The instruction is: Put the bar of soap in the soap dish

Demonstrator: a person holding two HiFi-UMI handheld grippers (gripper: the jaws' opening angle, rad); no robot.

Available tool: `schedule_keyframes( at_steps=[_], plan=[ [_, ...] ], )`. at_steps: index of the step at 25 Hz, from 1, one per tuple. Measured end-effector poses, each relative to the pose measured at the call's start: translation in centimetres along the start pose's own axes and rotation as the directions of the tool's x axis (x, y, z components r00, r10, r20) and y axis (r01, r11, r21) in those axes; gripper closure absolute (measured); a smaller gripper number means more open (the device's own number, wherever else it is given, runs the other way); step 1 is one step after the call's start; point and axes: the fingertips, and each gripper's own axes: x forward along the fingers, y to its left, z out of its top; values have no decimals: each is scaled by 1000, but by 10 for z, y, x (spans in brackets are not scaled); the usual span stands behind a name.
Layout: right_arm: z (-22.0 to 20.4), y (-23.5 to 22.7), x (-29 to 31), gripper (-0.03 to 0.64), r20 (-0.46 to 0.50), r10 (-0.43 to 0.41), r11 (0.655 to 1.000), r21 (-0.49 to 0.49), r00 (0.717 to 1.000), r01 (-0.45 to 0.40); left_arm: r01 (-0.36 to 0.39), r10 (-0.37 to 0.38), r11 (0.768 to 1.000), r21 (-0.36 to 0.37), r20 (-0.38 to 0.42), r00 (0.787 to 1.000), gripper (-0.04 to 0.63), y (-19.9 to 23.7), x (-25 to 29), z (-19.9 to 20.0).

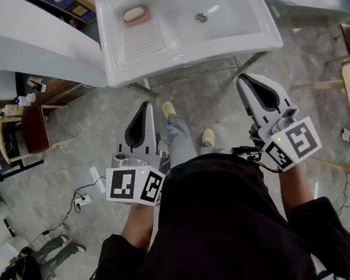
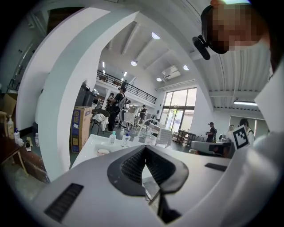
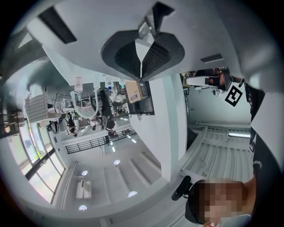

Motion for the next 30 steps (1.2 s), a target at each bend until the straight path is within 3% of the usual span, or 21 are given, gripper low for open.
schedule_keyframes(
  at_steps=[10, 30],
  plan=[
    [-5, 29, -39, 592, 17, 48, 999, -11, 999, -48, -39, 38, 999, 15, 37, 999, 588, -29, -53, -1],
    [1, 43, -30, 592, 15, 47, 997, -54, 999, -46, -28, 28, 1000, 2, 55, 998, 588, -23, -59, 3]
  ],
)
